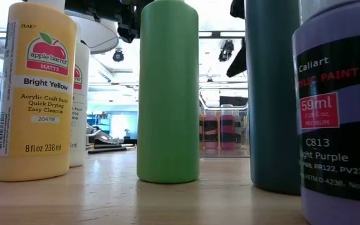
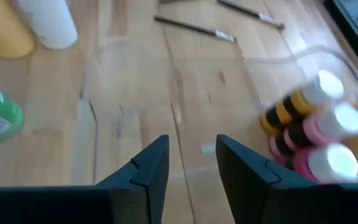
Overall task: Pick & Place Paint Supplies
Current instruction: Adjust the transparent bin
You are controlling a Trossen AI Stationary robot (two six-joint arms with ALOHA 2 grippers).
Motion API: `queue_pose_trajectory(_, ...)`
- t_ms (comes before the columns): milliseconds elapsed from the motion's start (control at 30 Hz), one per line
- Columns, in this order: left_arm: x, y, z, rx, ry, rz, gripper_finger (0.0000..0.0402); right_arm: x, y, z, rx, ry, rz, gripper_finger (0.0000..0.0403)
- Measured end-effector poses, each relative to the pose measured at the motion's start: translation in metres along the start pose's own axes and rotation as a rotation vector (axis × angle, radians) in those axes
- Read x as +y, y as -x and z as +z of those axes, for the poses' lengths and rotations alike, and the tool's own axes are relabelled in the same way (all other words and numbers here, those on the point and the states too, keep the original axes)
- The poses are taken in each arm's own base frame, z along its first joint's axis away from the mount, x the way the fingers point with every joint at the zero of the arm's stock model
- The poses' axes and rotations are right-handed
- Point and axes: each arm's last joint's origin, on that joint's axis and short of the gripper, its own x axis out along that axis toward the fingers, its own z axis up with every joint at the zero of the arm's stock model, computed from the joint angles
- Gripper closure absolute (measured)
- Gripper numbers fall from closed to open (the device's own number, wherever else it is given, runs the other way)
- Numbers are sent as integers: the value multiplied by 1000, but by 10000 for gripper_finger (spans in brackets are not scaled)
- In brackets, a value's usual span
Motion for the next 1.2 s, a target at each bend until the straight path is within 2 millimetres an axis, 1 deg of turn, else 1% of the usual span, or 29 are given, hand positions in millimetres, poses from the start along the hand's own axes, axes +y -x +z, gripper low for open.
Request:
queue_pose_trajectory(133, 0, 0, 2, -5, -6, 1, 140, 1, -11, 1, 1, 33, -7, 291)
queue_pose_trajectory(200, 0, -1, 4, -10, -16, 4, 140, 2, -16, 7, -20, 20, -7, 301)
queue_pose_trajectory(267, 0, -1, 6, -18, -25, 6, 140, 3, -25, 11, -1, 28, -5, 312)
queue_pose_trajectory(367, 1, -2, 7, -18, -38, 7, 140, 8, -37, 11, 55, 65, -5, 336)
queue_pose_trajectory(567, 1, -2, 5, -5, -44, 7, 140, 13, -44, 24, 92, 83, -9, 389)
queue_pose_trajectory(733, 1, -1, 5, -8, -44, 7, 140, 20, -53, 32, 125, 89, 42, 394)
queue_pose_trajectory(867, 1, -1, 5, -4, -45, 7, 140, 25, -63, 33, 175, 105, 64, 394)
queue_pose_trajectory(1000, 1, -1, 4, -1, -46, 7, 140, 29, -68, 38, 186, 109, 85, 394)
queue_pose_trajectory(1200, 1, -1, 4, -1, -45, 7, 140, 37, -75, 40, 204, 118, 136, 394)
